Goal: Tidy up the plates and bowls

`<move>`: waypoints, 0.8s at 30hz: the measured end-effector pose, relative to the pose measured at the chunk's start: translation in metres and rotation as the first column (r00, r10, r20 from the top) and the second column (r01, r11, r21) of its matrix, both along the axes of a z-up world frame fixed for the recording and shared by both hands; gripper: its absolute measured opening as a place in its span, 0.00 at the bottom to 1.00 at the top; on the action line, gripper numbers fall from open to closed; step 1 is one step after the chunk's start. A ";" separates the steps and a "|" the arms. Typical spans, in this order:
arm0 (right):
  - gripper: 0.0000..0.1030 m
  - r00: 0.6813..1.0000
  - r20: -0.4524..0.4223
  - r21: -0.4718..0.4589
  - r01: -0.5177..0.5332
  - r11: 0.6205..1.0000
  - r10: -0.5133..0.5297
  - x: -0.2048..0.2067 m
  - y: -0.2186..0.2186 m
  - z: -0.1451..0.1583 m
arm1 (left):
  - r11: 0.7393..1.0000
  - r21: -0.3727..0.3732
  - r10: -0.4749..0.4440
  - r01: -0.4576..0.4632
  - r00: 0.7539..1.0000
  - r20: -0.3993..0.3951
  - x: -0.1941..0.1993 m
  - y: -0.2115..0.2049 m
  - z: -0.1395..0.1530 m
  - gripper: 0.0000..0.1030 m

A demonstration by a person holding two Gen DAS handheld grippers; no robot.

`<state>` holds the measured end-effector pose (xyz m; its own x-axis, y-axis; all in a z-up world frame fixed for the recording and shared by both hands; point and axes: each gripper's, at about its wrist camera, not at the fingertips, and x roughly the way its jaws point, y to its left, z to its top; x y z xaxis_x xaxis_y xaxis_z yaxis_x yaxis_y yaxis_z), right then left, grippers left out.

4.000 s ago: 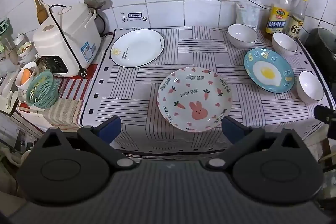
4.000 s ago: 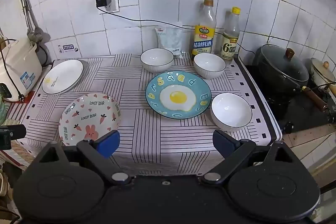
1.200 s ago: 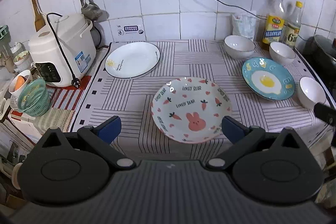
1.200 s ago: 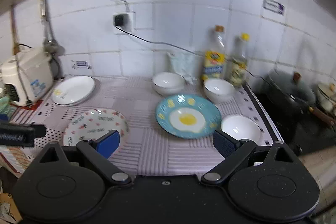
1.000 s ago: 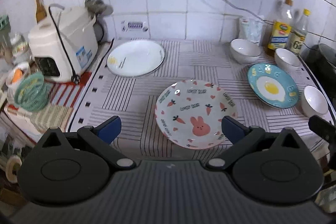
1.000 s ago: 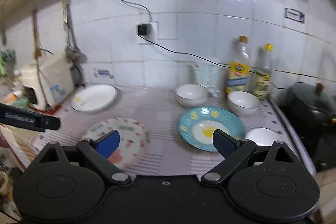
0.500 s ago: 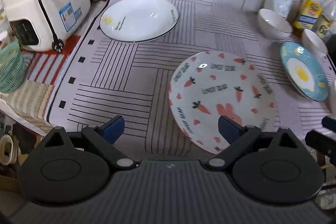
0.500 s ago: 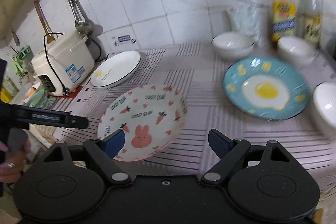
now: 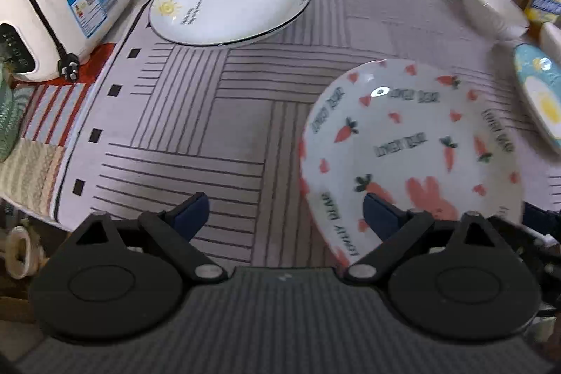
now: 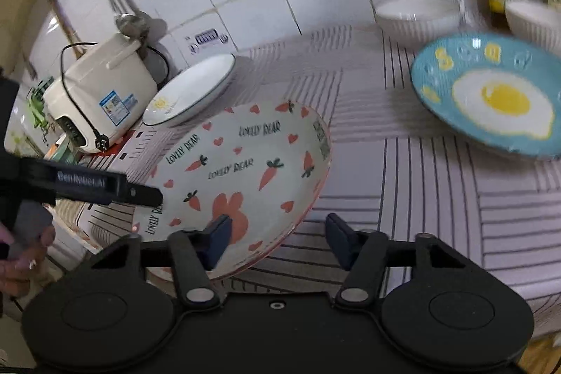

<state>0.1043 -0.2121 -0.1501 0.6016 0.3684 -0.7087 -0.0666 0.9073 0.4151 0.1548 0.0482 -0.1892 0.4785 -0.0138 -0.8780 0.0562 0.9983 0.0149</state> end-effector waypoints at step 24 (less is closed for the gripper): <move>0.20 0.996 -0.093 0.090 0.019 0.996 -0.011 0.023 -0.012 -0.015 | 0.984 -0.154 -0.091 0.090 0.996 -0.003 0.014 -0.008 -0.014 0.33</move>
<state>0.1274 -0.2244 -0.1654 0.5411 0.4249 -0.7257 -0.0112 0.8665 0.4990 0.1692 0.0407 -0.2035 0.4605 -0.1922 -0.8666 0.1459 0.9794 -0.1397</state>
